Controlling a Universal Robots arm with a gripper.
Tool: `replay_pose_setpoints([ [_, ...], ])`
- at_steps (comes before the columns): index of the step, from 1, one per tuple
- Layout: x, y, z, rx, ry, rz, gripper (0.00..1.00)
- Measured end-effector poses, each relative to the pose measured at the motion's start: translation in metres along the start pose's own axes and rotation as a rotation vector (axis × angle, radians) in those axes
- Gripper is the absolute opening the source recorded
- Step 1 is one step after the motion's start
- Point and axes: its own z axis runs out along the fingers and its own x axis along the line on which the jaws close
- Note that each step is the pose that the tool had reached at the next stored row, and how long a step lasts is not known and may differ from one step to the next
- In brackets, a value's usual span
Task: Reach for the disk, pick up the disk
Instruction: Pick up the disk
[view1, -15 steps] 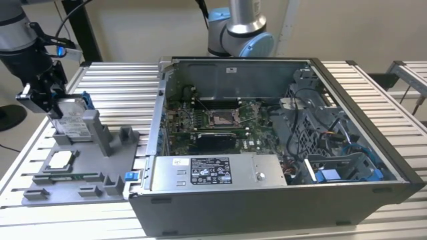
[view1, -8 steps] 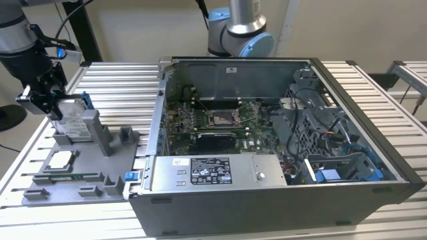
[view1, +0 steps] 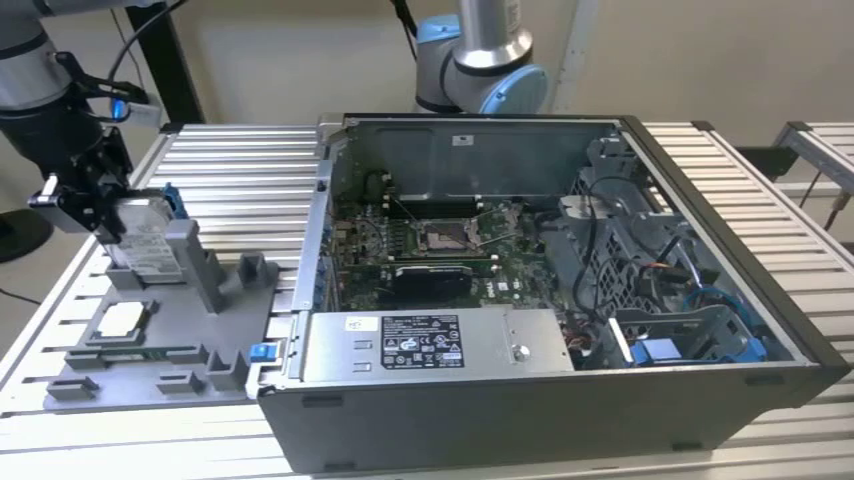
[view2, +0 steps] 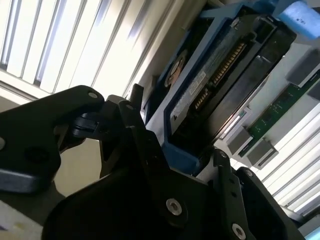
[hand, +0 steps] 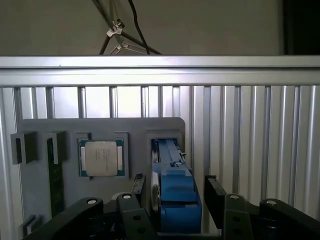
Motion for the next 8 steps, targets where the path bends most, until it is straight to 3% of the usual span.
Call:
replay_pose_setpoints([
  [8, 0.0002, 0.0000, 0.0011, 0.0000, -0.0009, 0.000, 1.00],
])
